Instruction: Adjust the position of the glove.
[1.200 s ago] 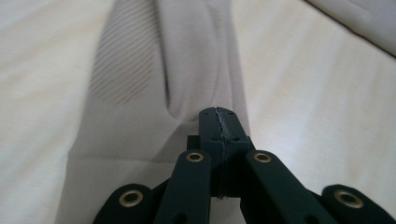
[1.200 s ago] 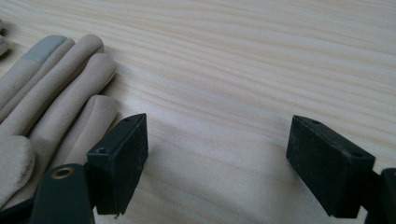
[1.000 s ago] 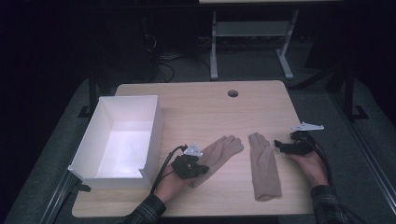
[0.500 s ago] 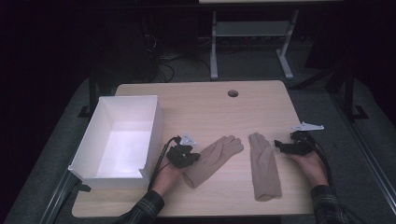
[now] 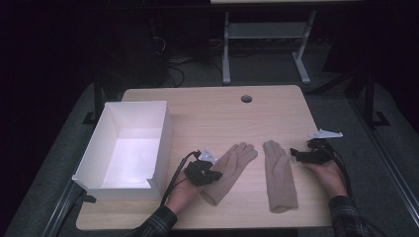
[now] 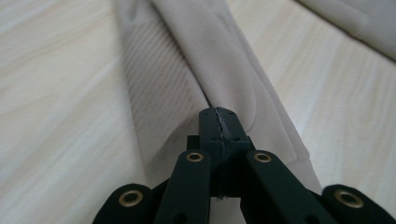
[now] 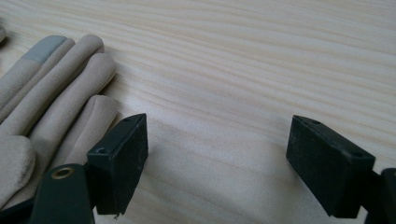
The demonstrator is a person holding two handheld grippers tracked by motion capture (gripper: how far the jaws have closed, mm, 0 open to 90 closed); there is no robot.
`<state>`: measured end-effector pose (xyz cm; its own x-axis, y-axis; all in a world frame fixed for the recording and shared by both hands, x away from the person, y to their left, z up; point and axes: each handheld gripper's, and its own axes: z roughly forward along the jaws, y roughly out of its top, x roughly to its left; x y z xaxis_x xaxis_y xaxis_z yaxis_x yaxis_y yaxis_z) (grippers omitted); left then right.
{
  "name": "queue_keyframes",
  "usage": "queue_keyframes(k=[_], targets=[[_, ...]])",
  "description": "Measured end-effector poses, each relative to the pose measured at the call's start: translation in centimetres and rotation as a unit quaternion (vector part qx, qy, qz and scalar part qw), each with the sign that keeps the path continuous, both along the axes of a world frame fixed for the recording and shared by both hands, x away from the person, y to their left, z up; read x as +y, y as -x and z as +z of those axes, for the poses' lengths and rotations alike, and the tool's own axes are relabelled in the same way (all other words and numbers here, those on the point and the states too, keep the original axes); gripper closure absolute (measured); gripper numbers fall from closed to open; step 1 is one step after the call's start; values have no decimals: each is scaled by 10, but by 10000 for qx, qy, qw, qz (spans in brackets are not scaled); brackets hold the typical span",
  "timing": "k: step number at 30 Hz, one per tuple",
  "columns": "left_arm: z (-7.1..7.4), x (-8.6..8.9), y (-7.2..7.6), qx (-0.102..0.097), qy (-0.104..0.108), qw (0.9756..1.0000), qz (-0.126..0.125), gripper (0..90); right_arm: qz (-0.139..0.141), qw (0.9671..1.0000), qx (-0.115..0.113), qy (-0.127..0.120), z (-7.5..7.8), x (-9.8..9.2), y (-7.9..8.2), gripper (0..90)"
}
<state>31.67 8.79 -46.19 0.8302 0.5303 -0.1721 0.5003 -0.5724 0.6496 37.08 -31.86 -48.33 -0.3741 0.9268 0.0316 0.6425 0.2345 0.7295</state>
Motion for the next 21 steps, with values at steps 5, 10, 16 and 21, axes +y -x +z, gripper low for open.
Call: queue_keyframes(k=[5,10,16,21], targets=[[-1,-15,6,111,96,9996,-259,895,0,10000,0,-1,0,0,0,204],[-2,-30,13,98,170,9985,-504,894,1,10000,-1,0,0,0,0,204],[10,-20,1,-67,272,9992,-278,846,0,10000,-1,-1,0,0,0,204],[15,-14,-16,-218,205,9995,-130,725,0,10000,-1,-1,0,0,0,204]])
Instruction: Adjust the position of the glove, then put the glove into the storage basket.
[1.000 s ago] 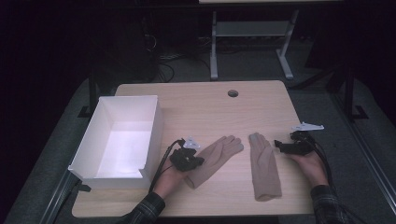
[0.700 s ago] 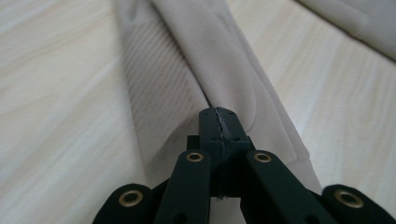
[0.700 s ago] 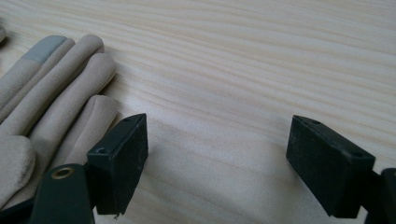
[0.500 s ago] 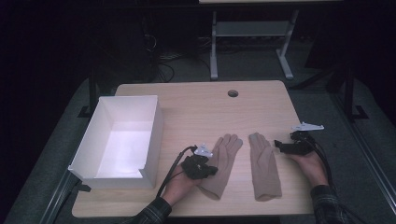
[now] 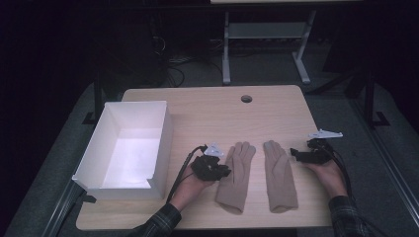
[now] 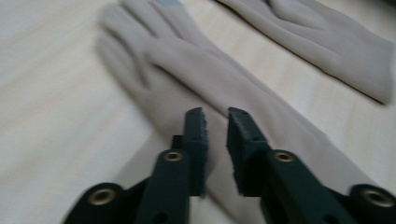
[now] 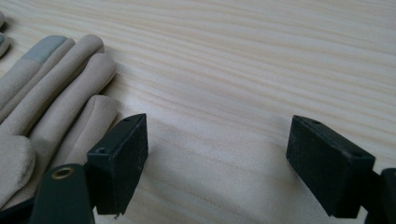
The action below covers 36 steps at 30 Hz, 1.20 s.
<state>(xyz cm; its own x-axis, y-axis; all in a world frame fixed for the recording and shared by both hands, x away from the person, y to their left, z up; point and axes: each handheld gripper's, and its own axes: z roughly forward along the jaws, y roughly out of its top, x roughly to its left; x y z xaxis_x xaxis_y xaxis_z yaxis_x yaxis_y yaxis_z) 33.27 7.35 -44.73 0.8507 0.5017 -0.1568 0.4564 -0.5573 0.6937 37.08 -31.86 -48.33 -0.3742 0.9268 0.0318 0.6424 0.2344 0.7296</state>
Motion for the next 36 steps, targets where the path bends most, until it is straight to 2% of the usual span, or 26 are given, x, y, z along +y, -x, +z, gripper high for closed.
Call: queue_keyframes(k=[1,2,3,4,9,12,13,17,19,22,24,25,28,30,33,34,36], targets=[[1,1,-9,-60,15,9999,93,703,0,10000,0,0,0,0,0,204],[1,1,-9,-60,15,9999,93,679,0,10000,0,0,0,0,0,204],[-1,-1,-17,-81,30,9997,208,651,0,10000,1,-1,0,0,0,204],[-2,-2,-21,-70,2,9998,206,636,1,10000,-1,1,0,0,0,204],[-11,-9,-30,-29,-151,9995,284,616,1,10000,0,0,0,0,0,205],[-14,-11,-31,4,-182,9995,263,646,7,10000,-1,-4,0,0,0,206],[-17,-13,-31,13,-270,9993,239,660,16,10000,-2,-3,0,0,0,206],[-18,-14,-29,-17,-260,9995,188,743,67,10000,-9,7,0,0,0,208],[-19,-14,-28,-24,-231,9996,161,792,91,10000,-9,-1,0,1,1,236],[-19,-15,-27,-32,-216,9997,141,823,194,9998,-27,-19,2,1,3,344],[-19,-14,-28,-25,-207,9997,130,828,316,9994,-26,-159,7,1,6,468],[-19,-14,-28,-25,-207,9997,130,829,316,9994,-26,-159,7,1,6,468],[-20,-14,-27,-53,-205,9997,128,829,686,9971,55,-317,18,5,16,698],[-20,-14,-28,-52,-204,9997,121,829,892,9954,160,-314,22,7,23,794],[-20,-14,-28,-54,-194,9997,117,829,1065,9935,245,-322,27,10,36,878],[-20,-14,-28,-54,-194,9997,117,829,1065,9935,245,-322,27,10,36,878],[-20,-14,-27,-62,-199,9997,125,829,1290,9910,224,-279,30,11,49,900]])
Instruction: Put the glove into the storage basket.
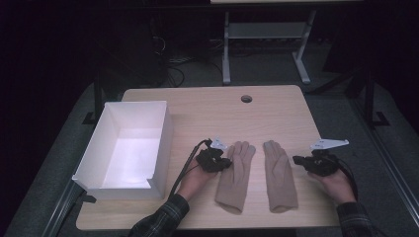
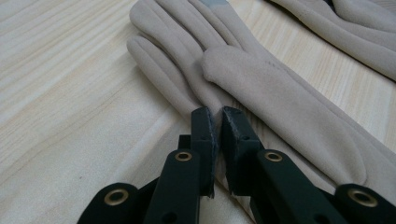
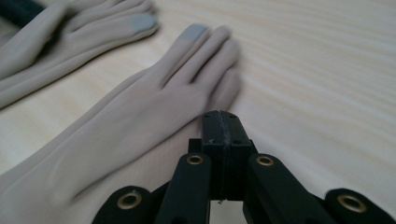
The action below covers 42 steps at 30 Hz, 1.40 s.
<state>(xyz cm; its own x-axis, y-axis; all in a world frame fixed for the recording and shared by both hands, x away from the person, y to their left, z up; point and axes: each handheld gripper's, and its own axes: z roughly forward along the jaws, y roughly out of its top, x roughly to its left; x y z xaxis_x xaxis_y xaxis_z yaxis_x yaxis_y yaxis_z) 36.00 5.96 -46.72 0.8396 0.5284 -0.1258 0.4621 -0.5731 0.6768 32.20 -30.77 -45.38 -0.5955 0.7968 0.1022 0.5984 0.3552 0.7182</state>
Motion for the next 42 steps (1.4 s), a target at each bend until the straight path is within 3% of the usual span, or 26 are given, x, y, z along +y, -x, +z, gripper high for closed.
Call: queue_keyframes(k=[6,9,14,19,33,38,42], targets=[[-1,0,0,72,96,9999,97,829,267,9994,226,60,-6,3,20,899],[0,1,-1,83,36,9999,50,828,368,9989,280,112,-8,6,20,899],[0,1,-1,159,111,9998,110,829,460,9982,370,107,-11,13,18,899],[-2,3,-2,203,242,9992,248,837,561,9978,327,124,-11,17,17,899],[-1,7,-5,54,180,9987,473,849,942,9952,270,72,-12,40,13,899],[0,9,-8,139,379,9975,573,867,1115,9933,300,48,-11,50,15,899],[1,12,-12,132,411,9971,625,868,1221,9921,282,7,-12,55,14,899]])
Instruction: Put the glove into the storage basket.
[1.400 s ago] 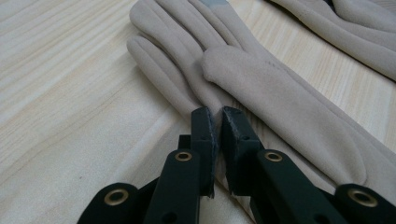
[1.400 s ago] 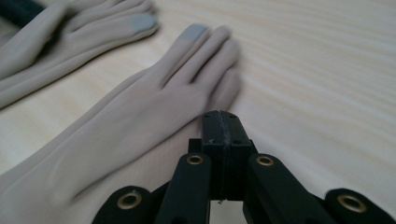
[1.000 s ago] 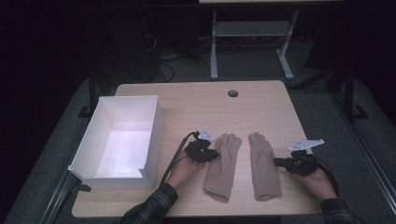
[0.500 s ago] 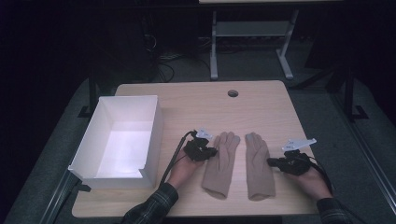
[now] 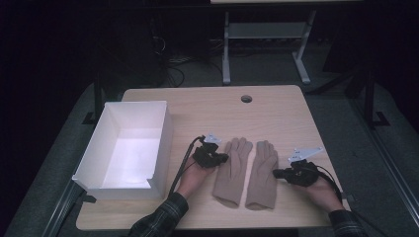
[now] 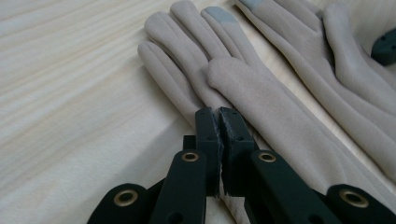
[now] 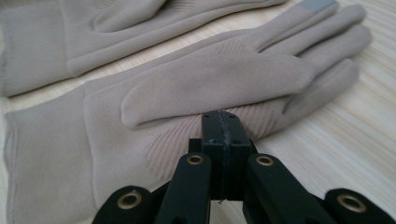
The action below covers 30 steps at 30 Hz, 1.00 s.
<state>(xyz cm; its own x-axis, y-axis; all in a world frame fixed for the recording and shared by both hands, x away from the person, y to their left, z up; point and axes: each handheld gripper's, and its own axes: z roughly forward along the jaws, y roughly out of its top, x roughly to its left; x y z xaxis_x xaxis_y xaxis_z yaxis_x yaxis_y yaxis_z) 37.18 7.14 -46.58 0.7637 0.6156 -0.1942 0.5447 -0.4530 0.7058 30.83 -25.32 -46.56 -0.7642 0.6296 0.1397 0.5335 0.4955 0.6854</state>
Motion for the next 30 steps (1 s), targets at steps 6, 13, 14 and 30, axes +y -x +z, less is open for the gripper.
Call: queue_keyframes(k=[6,13,14,30], targets=[[6,1,-7,-14,175,9998,22,873,111,9999,38,-14,0,12,-2,899],[17,1,-5,20,454,9989,-58,873,237,9996,82,-95,-1,22,-5,900],[19,0,-4,5,472,9988,-90,873,246,9996,81,-94,-1,24,-6,900],[42,-14,8,-69,731,9959,-524,876,599,9981,33,-149,-3,59,-10,900]])
